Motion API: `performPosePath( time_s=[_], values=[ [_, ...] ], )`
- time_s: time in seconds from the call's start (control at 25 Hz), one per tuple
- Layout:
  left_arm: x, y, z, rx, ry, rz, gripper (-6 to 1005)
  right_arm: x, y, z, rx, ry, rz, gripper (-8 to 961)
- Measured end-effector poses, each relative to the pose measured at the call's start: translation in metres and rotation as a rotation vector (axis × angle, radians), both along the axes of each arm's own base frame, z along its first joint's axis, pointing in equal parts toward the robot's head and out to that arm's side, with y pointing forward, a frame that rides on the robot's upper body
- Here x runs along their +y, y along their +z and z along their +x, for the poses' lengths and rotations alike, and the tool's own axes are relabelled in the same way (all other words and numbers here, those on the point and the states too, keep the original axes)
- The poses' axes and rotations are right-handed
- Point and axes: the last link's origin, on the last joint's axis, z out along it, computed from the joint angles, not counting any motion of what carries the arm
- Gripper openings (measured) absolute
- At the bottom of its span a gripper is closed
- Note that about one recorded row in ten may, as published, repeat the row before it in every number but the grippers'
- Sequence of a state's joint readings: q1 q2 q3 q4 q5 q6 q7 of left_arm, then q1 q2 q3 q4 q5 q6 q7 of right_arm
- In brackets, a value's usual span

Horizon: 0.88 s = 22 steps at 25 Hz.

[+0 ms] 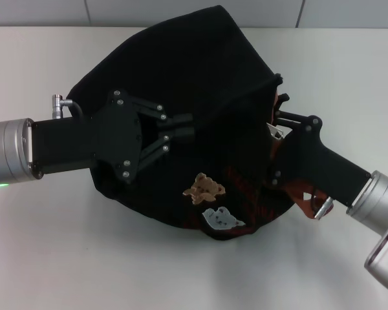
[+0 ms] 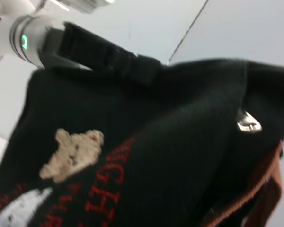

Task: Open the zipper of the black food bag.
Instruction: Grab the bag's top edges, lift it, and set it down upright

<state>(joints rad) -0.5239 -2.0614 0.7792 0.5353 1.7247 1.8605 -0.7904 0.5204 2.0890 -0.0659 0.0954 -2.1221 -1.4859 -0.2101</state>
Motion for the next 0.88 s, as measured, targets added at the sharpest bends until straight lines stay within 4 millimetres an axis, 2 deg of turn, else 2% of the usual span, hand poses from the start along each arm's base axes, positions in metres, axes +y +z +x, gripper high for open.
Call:
performPosePath(
  time_s=[0.32, 0.56, 0.88],
  values=[
    [0.000, 0.000, 0.000, -0.001, 0.001, -0.002, 72, -0.004, 0.003, -0.003, 0.034, 0.018, -0.033, 315],
    [0.002, -0.001, 0.003, -0.003, -0.006, -0.003, 72, 0.009, 0.000, -0.006, 0.013, -0.001, -0.126, 314],
    [0.002, -0.002, 0.004, -0.003, -0.010, -0.005, 72, 0.023, -0.009, -0.014, -0.026, -0.014, -0.131, 314]
  ],
)
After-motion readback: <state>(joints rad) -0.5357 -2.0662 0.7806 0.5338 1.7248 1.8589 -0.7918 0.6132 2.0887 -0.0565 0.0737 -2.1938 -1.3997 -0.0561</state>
